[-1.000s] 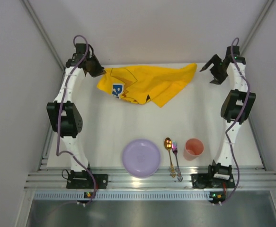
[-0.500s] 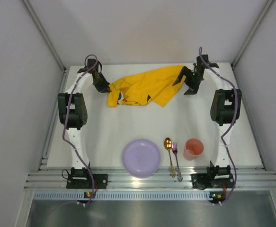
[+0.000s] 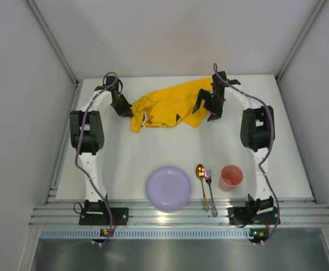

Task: Set the dinner table for one person

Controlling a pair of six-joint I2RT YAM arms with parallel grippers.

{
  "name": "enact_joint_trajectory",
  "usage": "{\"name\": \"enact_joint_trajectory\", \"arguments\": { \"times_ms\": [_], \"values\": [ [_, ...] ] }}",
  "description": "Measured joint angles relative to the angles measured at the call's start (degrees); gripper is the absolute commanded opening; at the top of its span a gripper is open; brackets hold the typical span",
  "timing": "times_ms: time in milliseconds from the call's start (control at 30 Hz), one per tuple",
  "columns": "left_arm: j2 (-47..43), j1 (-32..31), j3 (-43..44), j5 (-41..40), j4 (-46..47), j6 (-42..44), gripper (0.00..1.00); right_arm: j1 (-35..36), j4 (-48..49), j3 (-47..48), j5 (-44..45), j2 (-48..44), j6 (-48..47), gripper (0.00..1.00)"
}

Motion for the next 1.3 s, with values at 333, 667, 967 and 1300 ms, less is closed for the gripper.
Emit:
{"name": "enact_joint_trajectory", "arguments": {
  "times_ms": [333,667,967,1300],
  "values": [
    [-0.02,0.0,0.0,0.22,0.0,0.24,0.02,1.55,-3.89,0.22,6.38,0.55,-1.64,0.75],
    [-0.02,0.0,0.0,0.81,-0.02,1.33,0.0,5.2,-3.67,0.7,5.07,2.36,-0.74,0.26],
    [-0.02,0.0,0.0,2.21,-0.04,1.68,0.0,5.22,-3.76,1.46,4.72,3.37,-1.27,0.0],
    [2.29,0.07,16.09,4.02,-3.34,1.18,0.0,0.7,-4.72,21.81,4.31,6.67,1.46,0.0]
  ]
}}
